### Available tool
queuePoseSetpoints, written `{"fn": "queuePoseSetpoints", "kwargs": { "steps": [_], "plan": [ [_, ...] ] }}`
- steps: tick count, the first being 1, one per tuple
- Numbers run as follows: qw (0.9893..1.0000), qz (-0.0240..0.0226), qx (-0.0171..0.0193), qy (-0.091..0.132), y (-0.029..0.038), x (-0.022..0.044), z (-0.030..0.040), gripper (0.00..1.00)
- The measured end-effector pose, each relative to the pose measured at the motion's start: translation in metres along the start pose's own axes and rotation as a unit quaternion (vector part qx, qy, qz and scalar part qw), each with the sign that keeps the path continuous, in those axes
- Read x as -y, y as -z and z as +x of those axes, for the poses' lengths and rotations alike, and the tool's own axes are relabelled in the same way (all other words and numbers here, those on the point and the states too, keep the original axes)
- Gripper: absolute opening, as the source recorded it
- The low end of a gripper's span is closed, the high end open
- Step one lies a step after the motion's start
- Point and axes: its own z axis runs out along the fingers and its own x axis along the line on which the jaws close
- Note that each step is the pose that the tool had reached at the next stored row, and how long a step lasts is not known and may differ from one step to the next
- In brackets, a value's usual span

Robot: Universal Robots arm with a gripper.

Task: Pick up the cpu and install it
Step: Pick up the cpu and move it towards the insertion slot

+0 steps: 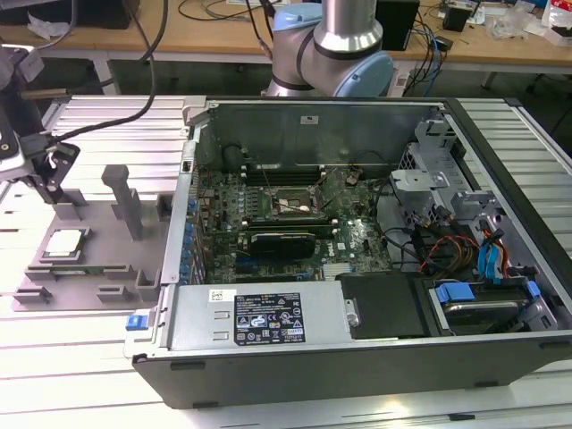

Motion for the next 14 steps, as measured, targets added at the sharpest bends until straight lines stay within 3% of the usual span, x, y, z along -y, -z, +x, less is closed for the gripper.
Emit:
{"fn": "queuePoseSetpoints", "kwargs": {
  "steps": [14],
  "plan": [
    [1.0000, 0.0000, -0.0001, 0.000, -0.0197, 0.0023, 0.0068, 0.11]
  ]
}}
